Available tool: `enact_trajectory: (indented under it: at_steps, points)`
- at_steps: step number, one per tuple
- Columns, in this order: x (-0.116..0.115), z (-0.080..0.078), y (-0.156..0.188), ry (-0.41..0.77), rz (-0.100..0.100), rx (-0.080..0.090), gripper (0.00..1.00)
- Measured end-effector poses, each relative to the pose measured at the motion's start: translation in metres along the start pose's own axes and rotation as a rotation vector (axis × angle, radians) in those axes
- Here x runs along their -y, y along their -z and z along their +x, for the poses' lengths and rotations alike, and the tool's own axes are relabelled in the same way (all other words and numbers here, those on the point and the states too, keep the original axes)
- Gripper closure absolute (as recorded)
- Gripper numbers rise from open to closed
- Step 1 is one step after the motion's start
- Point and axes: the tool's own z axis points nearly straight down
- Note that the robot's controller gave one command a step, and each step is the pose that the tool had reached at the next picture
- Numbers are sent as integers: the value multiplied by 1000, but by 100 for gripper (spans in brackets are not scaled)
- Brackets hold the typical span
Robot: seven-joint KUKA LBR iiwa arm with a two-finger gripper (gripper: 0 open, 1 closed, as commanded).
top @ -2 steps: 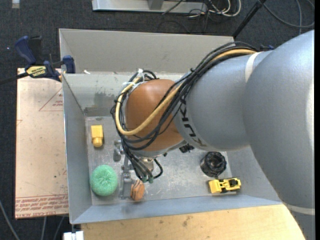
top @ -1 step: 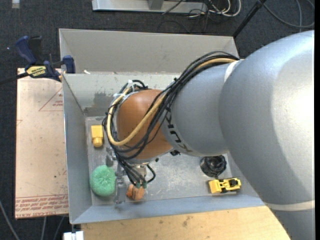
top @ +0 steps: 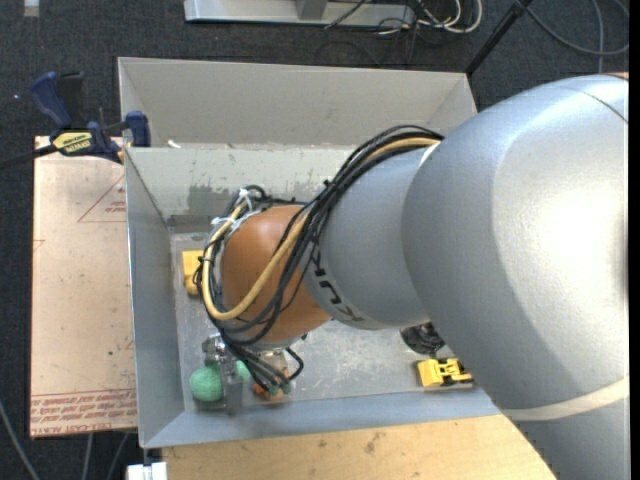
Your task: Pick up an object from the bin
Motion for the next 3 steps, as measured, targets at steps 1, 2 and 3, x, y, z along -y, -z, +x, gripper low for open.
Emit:
enact_trajectory:
  at_steps: [1, 2, 3]
  points:
    - [0, 0, 0, 0, 0, 0, 100]
    - [2, -10, 50, 5, 2, -7, 100]
    - [10, -33, 60, -17, -1, 11, 100]
